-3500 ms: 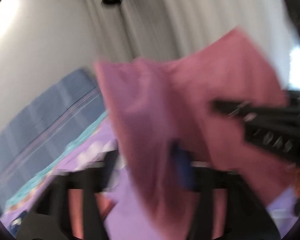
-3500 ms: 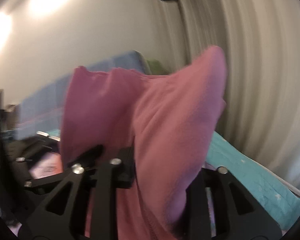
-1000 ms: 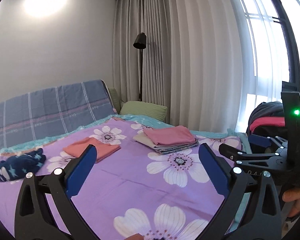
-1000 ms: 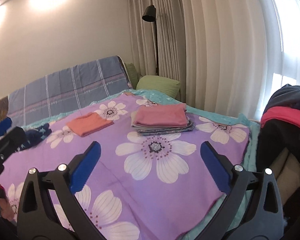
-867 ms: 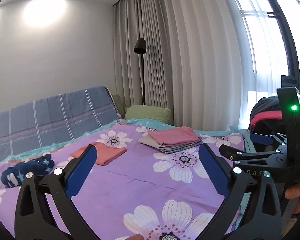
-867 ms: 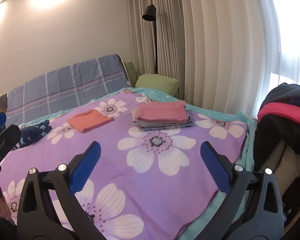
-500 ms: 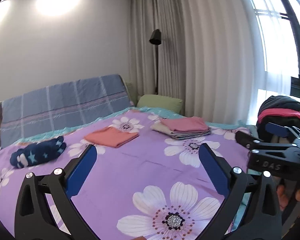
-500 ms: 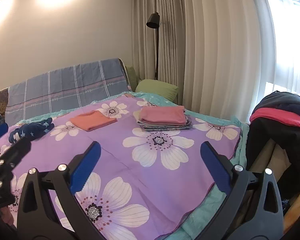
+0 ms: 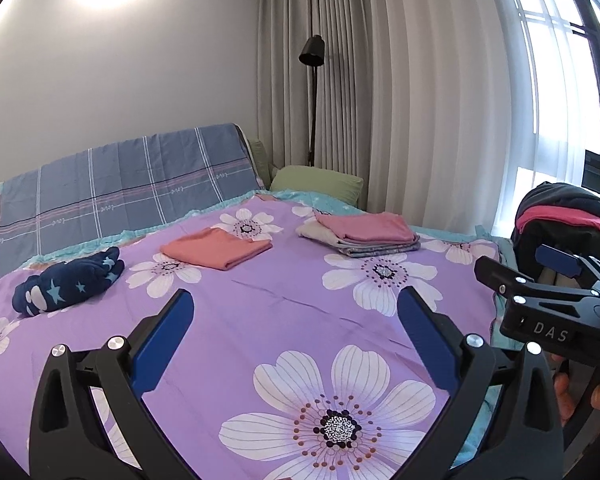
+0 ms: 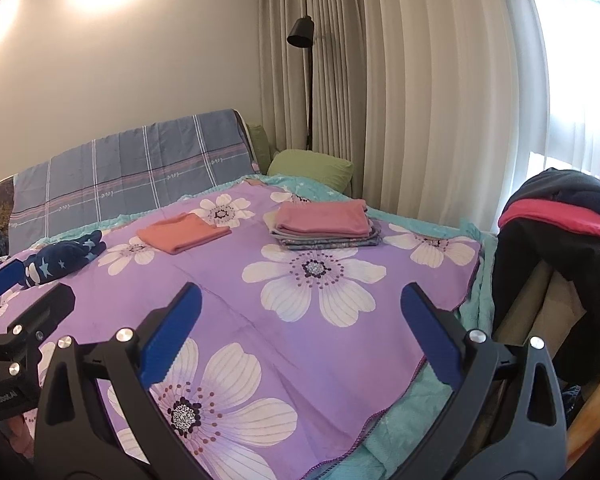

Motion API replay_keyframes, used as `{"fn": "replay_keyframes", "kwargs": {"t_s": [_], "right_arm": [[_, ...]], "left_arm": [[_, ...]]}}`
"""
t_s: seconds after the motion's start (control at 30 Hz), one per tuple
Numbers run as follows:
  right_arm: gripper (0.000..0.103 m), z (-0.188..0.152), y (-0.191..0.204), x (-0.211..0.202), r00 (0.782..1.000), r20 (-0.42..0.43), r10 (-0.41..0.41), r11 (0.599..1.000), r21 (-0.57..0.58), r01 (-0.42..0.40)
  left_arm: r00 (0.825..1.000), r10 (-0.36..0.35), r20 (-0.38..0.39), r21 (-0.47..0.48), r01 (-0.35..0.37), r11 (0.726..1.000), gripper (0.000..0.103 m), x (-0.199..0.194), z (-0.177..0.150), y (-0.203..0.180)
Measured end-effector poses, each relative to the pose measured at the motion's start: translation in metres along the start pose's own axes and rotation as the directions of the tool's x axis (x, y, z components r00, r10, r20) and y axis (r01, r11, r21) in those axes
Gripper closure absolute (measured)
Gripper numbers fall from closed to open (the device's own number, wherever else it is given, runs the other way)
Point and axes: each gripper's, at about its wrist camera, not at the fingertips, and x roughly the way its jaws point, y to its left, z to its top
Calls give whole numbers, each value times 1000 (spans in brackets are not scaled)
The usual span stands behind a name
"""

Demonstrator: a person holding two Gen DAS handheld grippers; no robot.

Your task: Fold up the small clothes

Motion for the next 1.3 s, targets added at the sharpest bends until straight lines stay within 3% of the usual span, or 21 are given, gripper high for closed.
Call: {"fn": "replay_keyframes", "kwargs": {"t_s": [0.43, 1.3], "right_arm": [[2, -6, 0, 14, 1000, -24, -8, 1000, 0, 8], [2, -12, 3, 25, 999, -44, -9, 1000, -9, 9]], "left_arm": [[998, -16, -58, -9, 16, 1000, 1, 20, -8, 1], [996, -18, -86, 6, 18, 1000, 1, 27, -15, -2]]}}
